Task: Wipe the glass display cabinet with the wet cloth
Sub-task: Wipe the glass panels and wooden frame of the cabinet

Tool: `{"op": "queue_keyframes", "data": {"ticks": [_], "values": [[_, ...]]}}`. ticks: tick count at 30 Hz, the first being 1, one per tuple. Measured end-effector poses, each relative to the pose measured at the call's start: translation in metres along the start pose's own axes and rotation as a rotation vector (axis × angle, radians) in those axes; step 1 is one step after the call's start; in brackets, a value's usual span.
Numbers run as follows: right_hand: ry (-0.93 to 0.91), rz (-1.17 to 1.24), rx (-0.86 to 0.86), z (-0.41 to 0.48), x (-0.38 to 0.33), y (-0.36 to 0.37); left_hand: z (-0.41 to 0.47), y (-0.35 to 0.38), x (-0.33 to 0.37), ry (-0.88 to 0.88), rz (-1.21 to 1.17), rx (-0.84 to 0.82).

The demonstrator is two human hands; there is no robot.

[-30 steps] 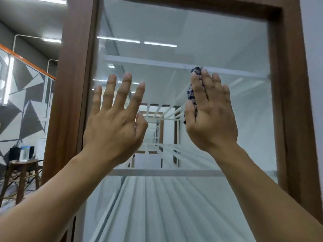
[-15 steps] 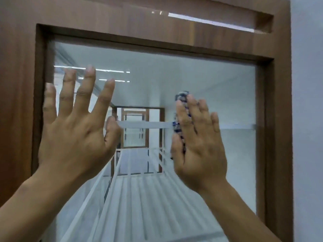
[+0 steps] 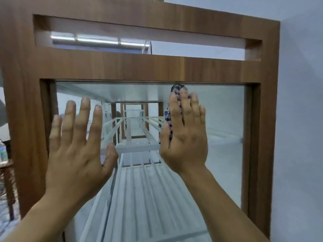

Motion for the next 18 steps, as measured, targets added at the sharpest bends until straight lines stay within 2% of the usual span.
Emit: {"op": "queue_keyframes", "data": {"ticks": [6, 10, 12, 15, 18], "values": [[-0.189, 0.072, -0.026, 0.020, -0.090, 0.022, -0.001, 0.001, -0.001, 0.011, -0.020, -0.054], [-0.265, 0.058, -0.056, 0.014, -0.091, 0.022, 0.000, 0.000, -0.002, 0.002, -0.024, -0.092], [-0.178, 0.026, -0.051, 0.004, -0.059, 0.014, 0.002, -0.002, -0.001, -0.008, -0.020, -0.120], [0.071, 0.008, -0.004, -0.009, -0.002, -0.001, 0.002, -0.010, -0.001, -0.024, -0.045, -0.147], [0.155, 0.009, 0.020, -0.002, -0.002, -0.001, 0.002, -0.024, -0.007, -0.031, 0.046, -0.098]]}}
Point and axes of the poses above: each hand's wrist, its own z-axis towards the middle knuckle, its own y-axis out of the palm, x = y × z, the point moved 5 cm from there along z, towards the middle knuckle, and after that the axes turned 14 degrees about -y, right-handed, at the moved point
